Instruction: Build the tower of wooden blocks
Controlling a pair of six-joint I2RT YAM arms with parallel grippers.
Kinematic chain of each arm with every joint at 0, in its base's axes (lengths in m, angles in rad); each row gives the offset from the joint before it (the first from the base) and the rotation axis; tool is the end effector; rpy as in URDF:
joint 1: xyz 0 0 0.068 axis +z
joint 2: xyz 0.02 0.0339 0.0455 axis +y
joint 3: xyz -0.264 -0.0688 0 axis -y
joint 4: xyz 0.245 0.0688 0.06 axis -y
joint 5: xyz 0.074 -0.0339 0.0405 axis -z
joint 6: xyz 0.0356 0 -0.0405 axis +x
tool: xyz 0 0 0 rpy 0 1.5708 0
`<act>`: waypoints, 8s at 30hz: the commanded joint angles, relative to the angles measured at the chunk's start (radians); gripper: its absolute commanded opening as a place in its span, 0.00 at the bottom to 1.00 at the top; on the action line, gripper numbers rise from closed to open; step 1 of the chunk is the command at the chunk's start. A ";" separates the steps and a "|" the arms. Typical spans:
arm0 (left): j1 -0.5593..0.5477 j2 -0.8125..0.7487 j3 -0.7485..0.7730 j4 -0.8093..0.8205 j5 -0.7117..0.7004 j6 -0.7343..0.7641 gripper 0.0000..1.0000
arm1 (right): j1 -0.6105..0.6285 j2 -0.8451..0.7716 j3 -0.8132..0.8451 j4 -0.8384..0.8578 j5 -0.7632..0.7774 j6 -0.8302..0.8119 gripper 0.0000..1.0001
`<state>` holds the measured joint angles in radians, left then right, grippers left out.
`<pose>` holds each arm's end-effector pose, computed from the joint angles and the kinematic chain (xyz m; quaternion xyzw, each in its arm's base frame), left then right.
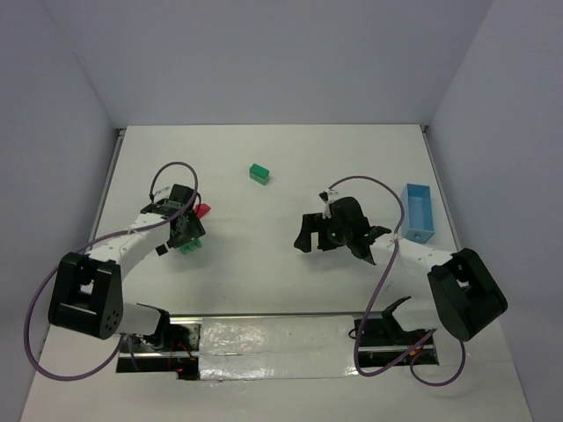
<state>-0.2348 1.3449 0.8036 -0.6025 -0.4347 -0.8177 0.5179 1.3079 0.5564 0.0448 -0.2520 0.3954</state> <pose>0.2425 -0.0426 0.1992 -0.3180 0.9009 0.0783 0.2848 0.2162 0.1334 0.1746 -0.1077 0.8960 0.2856 0.3225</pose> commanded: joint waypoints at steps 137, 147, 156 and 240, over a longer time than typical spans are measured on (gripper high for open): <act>-0.166 -0.455 0.098 -0.106 -0.111 0.302 1.00 | 0.008 1.145 1.749 -0.628 -0.142 -0.793 0.11; -0.167 -0.454 0.095 -0.100 -0.101 0.308 0.99 | 0.008 1.148 1.752 -0.626 -0.142 -0.791 0.12; -0.170 -0.452 0.092 -0.095 -0.088 0.311 0.99 | -0.001 1.125 1.738 -0.611 -0.139 -0.773 0.12; -0.245 -0.452 0.083 -0.086 -0.067 0.319 1.00 | 0.002 1.145 1.749 -0.629 -0.133 -0.796 0.38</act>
<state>-0.4747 0.8951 0.8936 -0.7242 -0.5091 -0.5220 0.5091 2.4619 2.2654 -0.5926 -0.3908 -0.3855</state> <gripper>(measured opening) 0.995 0.428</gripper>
